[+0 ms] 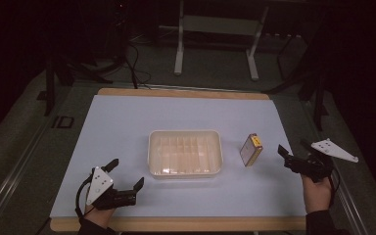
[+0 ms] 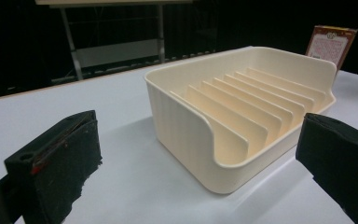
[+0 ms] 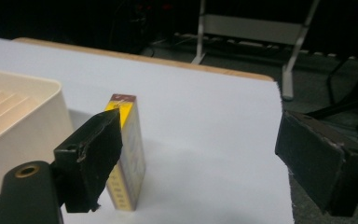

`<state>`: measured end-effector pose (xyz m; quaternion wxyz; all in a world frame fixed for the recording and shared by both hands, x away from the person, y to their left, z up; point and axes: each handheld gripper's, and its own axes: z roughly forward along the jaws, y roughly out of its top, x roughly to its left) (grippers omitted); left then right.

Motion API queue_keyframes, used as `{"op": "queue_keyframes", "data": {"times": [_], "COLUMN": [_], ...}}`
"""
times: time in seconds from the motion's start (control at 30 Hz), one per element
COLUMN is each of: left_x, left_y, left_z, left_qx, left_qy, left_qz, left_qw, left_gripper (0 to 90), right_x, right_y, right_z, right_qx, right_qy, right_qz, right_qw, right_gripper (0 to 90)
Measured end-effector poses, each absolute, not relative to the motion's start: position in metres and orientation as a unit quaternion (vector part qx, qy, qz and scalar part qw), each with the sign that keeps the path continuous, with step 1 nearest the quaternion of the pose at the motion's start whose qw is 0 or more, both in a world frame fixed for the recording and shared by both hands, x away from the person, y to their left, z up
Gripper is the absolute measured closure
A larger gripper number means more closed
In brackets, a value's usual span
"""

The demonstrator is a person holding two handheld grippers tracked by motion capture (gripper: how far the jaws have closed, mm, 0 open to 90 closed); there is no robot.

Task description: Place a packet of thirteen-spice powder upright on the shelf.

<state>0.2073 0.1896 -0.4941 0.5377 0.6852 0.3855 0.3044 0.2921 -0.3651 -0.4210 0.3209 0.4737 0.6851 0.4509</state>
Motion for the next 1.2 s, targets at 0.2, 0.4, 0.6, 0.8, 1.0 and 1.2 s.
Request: {"op": "queue_keyframes", "data": {"times": [0.2,0.4,0.6,0.8,1.0,1.2], "left_x": [0.207,0.206,0.206,0.207,0.207,0.207], "left_y": [0.19,0.189,0.189,0.189,0.189,0.189], "left_z": [-0.493,-0.492,-0.492,-0.493,-0.493,-0.493], "left_qx": [0.68,0.679,0.679,0.681,0.682,0.684], "left_qy": [0.386,0.384,0.385,0.385,0.383,0.382], "left_qz": [0.305,0.304,0.301,0.299,0.297,0.297], "left_qw": [0.544,0.547,0.548,0.547,0.547,0.546], "left_gripper": [0.0,0.0,0.0,0.0,0.0,0.0], "right_x": [0.293,0.293,0.298,0.306,0.314,0.322], "right_y": [-0.371,-0.375,-0.374,-0.371,-0.368,-0.366], "right_z": [-0.414,-0.417,-0.415,-0.413,-0.41,-0.411], "right_qx": [0.475,0.476,0.476,0.472,0.465,0.45], "right_qy": [0.699,0.722,0.752,0.787,0.813,0.847], "right_qz": [0.441,0.415,0.381,0.331,0.297,0.254], "right_qw": [0.302,0.285,0.252,0.222,0.183,0.125], "right_gripper": [15.2,15.1,13.6,13.1,13.0,12.9]}}
